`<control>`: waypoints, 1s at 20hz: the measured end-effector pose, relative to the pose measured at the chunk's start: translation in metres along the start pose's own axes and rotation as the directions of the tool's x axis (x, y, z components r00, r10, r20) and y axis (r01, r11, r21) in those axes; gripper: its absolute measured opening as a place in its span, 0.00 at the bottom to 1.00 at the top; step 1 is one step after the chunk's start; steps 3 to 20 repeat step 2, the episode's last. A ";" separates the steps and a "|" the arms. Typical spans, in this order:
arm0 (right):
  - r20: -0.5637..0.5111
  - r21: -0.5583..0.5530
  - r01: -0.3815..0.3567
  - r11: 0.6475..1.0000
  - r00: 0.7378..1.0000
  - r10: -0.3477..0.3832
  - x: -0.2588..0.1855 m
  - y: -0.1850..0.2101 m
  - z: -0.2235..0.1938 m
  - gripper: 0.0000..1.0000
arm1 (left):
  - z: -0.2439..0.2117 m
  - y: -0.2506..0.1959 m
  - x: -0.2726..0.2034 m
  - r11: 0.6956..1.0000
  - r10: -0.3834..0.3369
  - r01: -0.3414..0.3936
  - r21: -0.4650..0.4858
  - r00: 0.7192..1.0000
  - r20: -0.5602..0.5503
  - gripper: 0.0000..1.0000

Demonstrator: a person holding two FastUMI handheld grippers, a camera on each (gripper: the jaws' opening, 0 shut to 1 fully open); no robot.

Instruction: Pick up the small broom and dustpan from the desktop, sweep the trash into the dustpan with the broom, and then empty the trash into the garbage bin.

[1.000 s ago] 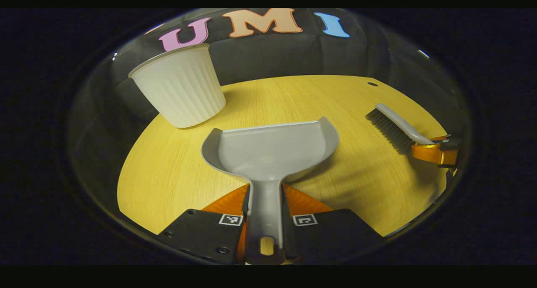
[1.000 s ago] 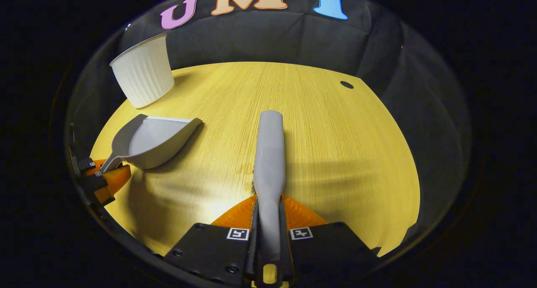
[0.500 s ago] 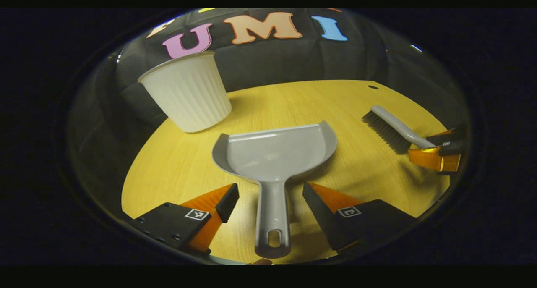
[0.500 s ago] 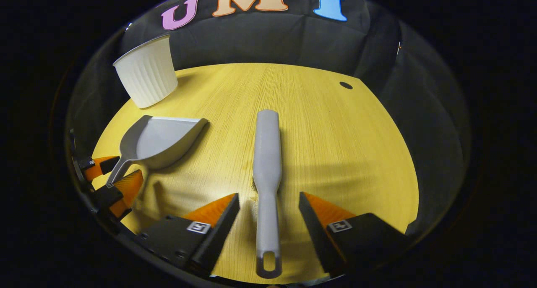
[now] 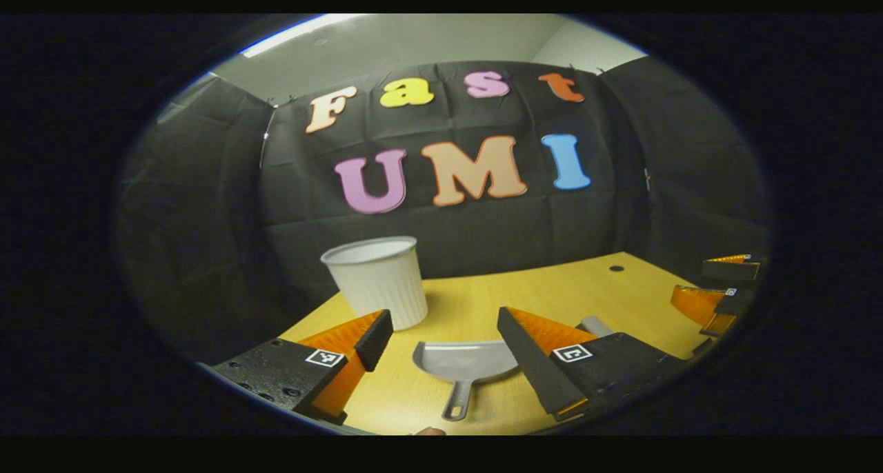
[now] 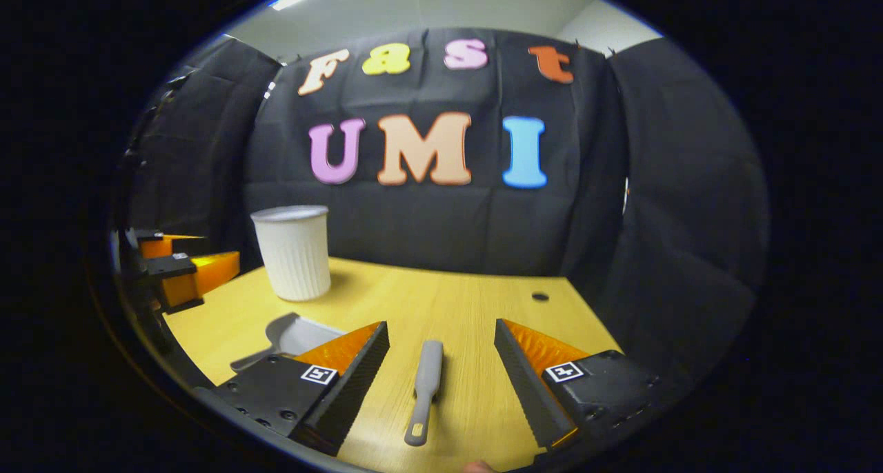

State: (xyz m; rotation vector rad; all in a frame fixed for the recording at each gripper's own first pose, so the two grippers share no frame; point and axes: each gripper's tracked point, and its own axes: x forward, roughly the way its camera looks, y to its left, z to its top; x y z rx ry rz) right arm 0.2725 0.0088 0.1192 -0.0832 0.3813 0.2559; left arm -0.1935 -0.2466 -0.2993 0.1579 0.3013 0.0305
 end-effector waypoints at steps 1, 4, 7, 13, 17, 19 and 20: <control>0.031 -0.003 -0.028 1.000 0.999 0.028 -0.001 0.003 0.019 0.93 | 0.028 -0.005 -0.005 1.000 -0.010 0.011 -0.022 0.998 0.058 0.94; 0.054 0.001 -0.046 0.999 0.997 0.046 -0.020 0.011 0.033 0.93 | 0.052 -0.012 -0.009 0.997 -0.036 0.043 -0.069 0.993 0.108 0.93; 0.054 0.001 -0.046 0.999 0.997 0.046 -0.020 0.011 0.033 0.93 | 0.052 -0.012 -0.009 0.997 -0.036 0.043 -0.069 0.993 0.108 0.93; 0.054 0.001 -0.046 0.999 0.997 0.046 -0.020 0.011 0.033 0.93 | 0.052 -0.012 -0.009 0.997 -0.036 0.043 -0.069 0.993 0.108 0.93; 0.054 0.001 -0.046 0.999 0.997 0.046 -0.020 0.011 0.033 0.93 | 0.052 -0.012 -0.009 0.997 -0.036 0.043 -0.069 0.993 0.108 0.93; 0.054 0.001 -0.046 0.999 0.997 0.046 -0.020 0.011 0.033 0.93 | 0.052 -0.012 -0.009 0.997 -0.036 0.043 -0.069 0.993 0.108 0.93; 0.054 0.001 -0.046 0.999 0.997 0.046 -0.020 0.011 0.033 0.93 | 0.052 -0.012 -0.009 0.997 -0.036 0.043 -0.069 0.993 0.108 0.93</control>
